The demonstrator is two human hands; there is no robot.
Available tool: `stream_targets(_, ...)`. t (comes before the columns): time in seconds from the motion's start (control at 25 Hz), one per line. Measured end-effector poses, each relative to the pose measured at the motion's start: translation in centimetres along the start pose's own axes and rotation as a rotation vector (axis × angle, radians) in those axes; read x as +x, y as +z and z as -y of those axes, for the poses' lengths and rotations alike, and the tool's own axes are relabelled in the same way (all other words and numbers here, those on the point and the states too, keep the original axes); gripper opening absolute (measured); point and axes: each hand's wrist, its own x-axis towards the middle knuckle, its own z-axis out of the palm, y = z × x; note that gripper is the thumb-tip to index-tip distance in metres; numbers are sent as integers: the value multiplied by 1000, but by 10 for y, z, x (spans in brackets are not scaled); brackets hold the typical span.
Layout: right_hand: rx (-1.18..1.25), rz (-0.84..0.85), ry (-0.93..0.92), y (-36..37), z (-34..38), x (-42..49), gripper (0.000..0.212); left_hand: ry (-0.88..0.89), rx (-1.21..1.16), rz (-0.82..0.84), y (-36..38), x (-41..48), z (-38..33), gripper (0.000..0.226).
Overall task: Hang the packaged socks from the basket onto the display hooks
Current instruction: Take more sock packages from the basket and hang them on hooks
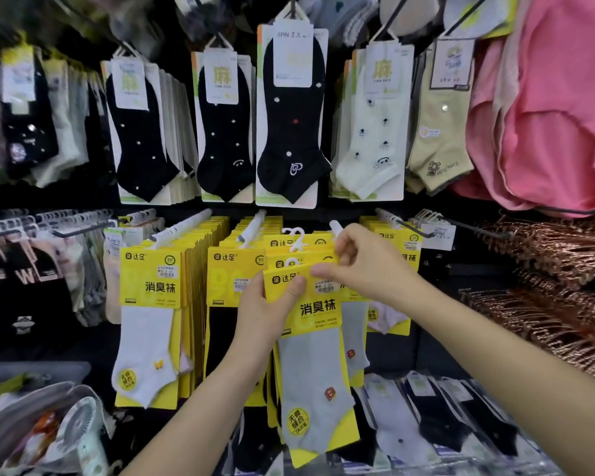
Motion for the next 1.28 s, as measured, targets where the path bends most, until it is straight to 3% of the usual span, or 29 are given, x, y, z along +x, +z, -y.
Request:
stream_targets(0.2, 68, 20, 92, -4, -16, -2, 37, -42, -80, 27, 20, -4, 1, 39)
stream_targets(0.44, 148, -53, 137, -7, -39, -6, 22, -139, -149, 136, 24, -3, 15, 33)
stream_targets(0.6, 98, -74, 121, -12, -43, -9, 11, -120, -170, 107, 24, -2, 22, 34)
stream_targets(0.88, -136, 48, -96, -24, -22, 4, 11, -79, -102, 100, 26, 1, 30, 33)
stream_targets(1.08, -200, 31, -48, -28, -22, 27, 13, -96, -114, 114, 29, 8, 30, 23)
stream_targets(1.28, -109, 5, 27, -35, -23, 57, 15, -33, -96, -43, 14, 7, 32, 13)
